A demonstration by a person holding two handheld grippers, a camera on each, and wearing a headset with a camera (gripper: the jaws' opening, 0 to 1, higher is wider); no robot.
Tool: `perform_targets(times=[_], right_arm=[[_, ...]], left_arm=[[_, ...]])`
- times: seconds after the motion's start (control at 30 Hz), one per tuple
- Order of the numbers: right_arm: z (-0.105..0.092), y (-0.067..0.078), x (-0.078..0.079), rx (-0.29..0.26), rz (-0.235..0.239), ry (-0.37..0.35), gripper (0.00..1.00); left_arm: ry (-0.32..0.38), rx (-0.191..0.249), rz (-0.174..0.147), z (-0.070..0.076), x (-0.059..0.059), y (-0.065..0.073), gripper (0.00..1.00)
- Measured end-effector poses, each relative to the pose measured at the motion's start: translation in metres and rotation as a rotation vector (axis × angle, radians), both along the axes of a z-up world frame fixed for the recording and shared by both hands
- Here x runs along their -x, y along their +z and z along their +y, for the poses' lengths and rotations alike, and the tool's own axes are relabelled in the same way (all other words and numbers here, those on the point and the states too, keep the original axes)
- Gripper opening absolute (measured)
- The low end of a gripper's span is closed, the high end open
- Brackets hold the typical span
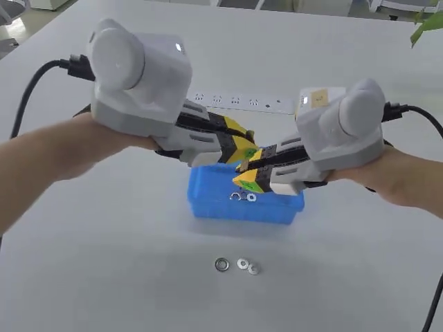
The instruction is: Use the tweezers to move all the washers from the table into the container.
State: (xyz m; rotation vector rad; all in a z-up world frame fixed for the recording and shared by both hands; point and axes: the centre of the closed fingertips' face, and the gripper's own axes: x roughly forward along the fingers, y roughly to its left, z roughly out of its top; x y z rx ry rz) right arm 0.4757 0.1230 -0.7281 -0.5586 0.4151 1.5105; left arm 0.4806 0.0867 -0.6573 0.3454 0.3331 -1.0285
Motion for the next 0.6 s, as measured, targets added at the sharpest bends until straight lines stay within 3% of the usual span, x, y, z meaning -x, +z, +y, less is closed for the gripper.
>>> perform_targets(times=[0.03, 0.2, 0.4, 0.5, 0.6], right_arm=[[0.000, 0.000, 0.000, 0.002, -0.003, -0.001, 0.10], [0.000, 0.002, 0.000, -0.002, 0.010, -0.009, 0.11], [0.001, 0.006, -0.001, 0.000, -0.008, -0.021, 0.13], [-0.001, 0.011, -0.001, -0.011, -0.020, -0.027, 0.18], [-0.007, 0.013, -0.004, -0.012, -0.038, -0.040, 0.21]], left_arm=[[-0.003, 0.000, 0.009, -0.001, 0.002, -0.001, 0.08], [0.003, -0.021, -0.015, 0.003, 0.000, 0.002, 0.06], [-0.001, -0.038, -0.040, 0.008, -0.001, 0.005, 0.06], [0.016, -0.050, -0.029, 0.013, -0.004, 0.007, 0.06], [0.018, -0.056, -0.043, 0.015, -0.003, 0.012, 0.06]])
